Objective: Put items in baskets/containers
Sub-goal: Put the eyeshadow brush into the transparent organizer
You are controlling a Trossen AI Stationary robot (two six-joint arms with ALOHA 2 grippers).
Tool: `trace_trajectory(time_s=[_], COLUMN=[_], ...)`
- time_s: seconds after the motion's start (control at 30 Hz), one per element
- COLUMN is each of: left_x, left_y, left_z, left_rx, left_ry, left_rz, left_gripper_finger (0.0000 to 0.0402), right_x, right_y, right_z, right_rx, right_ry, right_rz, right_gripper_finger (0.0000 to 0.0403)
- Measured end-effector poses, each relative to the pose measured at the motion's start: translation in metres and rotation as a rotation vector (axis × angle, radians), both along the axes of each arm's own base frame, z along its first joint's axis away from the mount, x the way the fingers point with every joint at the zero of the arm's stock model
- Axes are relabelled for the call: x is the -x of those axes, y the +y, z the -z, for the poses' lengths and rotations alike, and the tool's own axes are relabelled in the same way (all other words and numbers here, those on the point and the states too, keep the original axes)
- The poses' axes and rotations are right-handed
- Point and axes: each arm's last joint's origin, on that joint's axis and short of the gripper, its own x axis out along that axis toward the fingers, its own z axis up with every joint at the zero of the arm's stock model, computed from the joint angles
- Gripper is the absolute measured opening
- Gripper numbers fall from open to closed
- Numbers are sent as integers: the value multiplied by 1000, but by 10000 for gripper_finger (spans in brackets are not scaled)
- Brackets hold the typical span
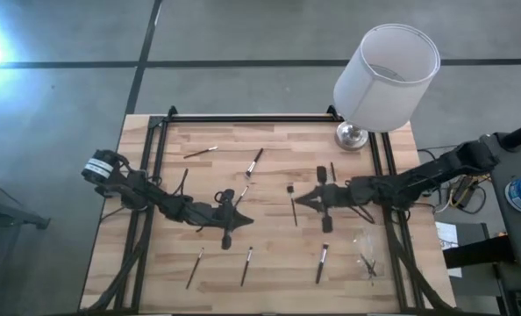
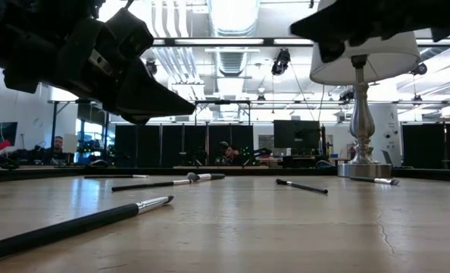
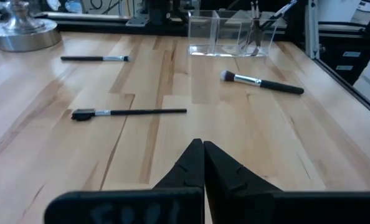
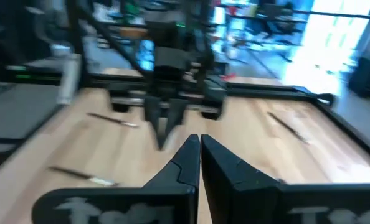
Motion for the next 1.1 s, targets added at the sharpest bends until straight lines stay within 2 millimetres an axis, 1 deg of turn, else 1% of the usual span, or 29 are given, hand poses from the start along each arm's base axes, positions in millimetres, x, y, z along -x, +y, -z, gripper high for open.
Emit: trace_trajectory(time_s=[0.07, 0.17, 0.3, 0.37, 0.43, 0.53, 0.63, 0.7, 0.77, 0.87, 1.0, 1.1], left_x=[0, 3, 10, 13, 17, 17, 12, 9, 3, -8, -20, -24], left_y=[0, 2, 2, 3, 3, 3, 3, 6, 12, 28, 54, 66], left_z=[0, -3, -7, -9, -10, -15, -20, -18, -17, -12, -6, -3], left_rx=[6, 43, 113, 135, 125, 113, 130, 128, 127, 133, 115, 93], left_ry=[4, 34, 165, 245, 326, 425, 489, 539, 560, 566, 564, 582], left_rz=[-10, -30, -73, -131, -199, -276, -331, -370, -403, -465, -532, -546], left_gripper_finger=[0, 0, 2, 8, 21, 49, 77, 93, 104, 115, 117, 117], right_x=[-9, -21, -33, -36, -40, -43, -45, -45, -45, -44, -44, -44], right_y=[-3, -7, -9, -9, -8, -8, -7, -7, -7, -7, -7, -7], right_z=[2, 8, 18, 24, 28, 34, 36, 36, 35, 33, 33, 34], right_rx=[12, 28, 45, 51, 53, 57, 56, 55, 55, 53, 53, 53], right_ry=[20, 67, 112, 134, 144, 167, 167, 162, 160, 153, 153, 153], right_rz=[61, 105, 119, 123, 124, 122, 123, 123, 123, 123, 122, 122], right_gripper_finger=[8, 8, 8, 8, 8, 8, 8, 8, 8, 8, 8, 8])
